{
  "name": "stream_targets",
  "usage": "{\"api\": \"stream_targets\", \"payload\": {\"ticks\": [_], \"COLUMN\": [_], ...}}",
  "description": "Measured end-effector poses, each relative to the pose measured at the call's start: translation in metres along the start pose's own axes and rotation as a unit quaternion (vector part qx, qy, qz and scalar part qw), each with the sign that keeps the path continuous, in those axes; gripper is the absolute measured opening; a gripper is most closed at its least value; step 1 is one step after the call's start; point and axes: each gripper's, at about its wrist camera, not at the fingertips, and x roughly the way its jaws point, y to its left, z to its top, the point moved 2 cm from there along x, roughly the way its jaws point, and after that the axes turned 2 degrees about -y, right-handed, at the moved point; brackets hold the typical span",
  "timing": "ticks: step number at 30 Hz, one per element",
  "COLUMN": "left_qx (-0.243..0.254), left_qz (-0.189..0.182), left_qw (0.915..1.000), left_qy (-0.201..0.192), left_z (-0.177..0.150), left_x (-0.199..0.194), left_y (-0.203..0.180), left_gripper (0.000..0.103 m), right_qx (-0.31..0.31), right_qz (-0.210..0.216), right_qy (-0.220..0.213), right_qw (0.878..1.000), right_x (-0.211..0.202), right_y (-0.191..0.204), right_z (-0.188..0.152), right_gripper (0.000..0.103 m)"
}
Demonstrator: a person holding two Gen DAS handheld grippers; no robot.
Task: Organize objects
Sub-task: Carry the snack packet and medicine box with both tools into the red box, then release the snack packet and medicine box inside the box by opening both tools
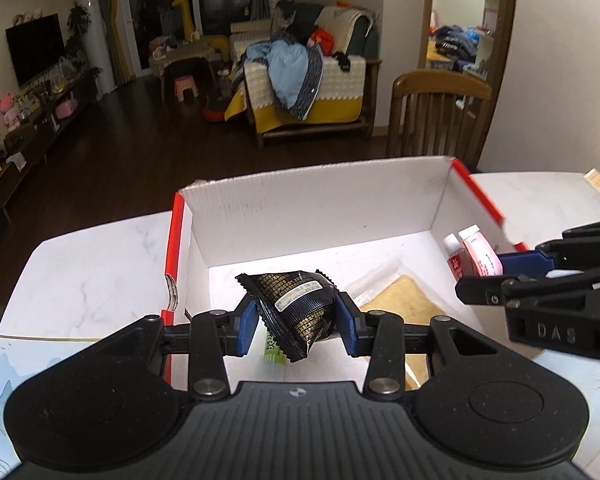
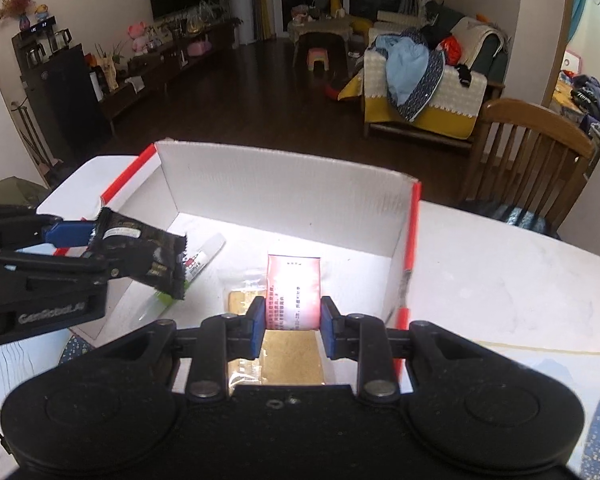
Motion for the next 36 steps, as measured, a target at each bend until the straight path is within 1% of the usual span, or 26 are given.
{"api": "stream_targets", "payload": {"ticks": [2, 6, 10, 21, 23, 26, 28, 30, 31, 35, 36], "left_qx": [0.001, 0.007, 0.018, 0.028, 0.038, 0.039, 0.048, 0.051, 0.049, 0.046, 0.046], "left_qz": [0.002, 0.005, 0.005, -0.004, 0.005, 0.006, 0.013, 0.011, 0.010, 0.009, 0.010], "left_qw": [0.9999, 0.9996, 0.9988, 0.9951, 0.9940, 0.9933, 0.9919, 0.9908, 0.9908, 0.9912, 0.9915], "left_qy": [0.012, 0.029, 0.046, 0.095, 0.102, 0.108, 0.117, 0.125, 0.126, 0.124, 0.121], "left_z": [0.001, 0.000, -0.004, -0.015, -0.016, -0.013, -0.013, -0.013, -0.014, -0.013, -0.013], "left_x": [0.009, 0.023, 0.034, 0.054, 0.058, 0.059, 0.061, 0.063, 0.063, 0.059, 0.057], "left_y": [0.000, -0.002, -0.005, -0.007, -0.007, -0.007, -0.008, -0.009, -0.009, -0.007, -0.007], "left_gripper": [0.040, 0.040, 0.040, 0.041, 0.041, 0.042, 0.042, 0.042, 0.043, 0.061, 0.062], "right_qx": [0.000, -0.006, -0.013, -0.024, -0.026, -0.024, -0.022, -0.019, -0.017, -0.022, -0.023], "right_qz": [0.004, -0.002, -0.005, -0.005, -0.007, -0.007, -0.007, 0.000, 0.003, 0.010, 0.010], "right_qy": [0.009, 0.032, 0.047, 0.070, 0.072, 0.073, 0.071, 0.068, 0.067, 0.062, 0.060], "right_qw": [1.000, 0.999, 0.999, 0.997, 0.997, 0.997, 0.997, 0.997, 0.998, 0.998, 0.998], "right_x": [0.009, 0.025, 0.037, 0.056, 0.058, 0.059, 0.058, 0.054, 0.053, 0.044, 0.042], "right_y": [0.000, 0.003, 0.005, 0.010, 0.010, 0.008, 0.006, 0.005, 0.005, 0.005, 0.005], "right_z": [0.000, -0.001, -0.001, -0.007, -0.008, -0.009, -0.009, -0.009, -0.009, -0.009, -0.009], "right_gripper": [0.027, 0.027, 0.027, 0.027, 0.027, 0.028, 0.030, 0.031, 0.031, 0.035, 0.036]}}
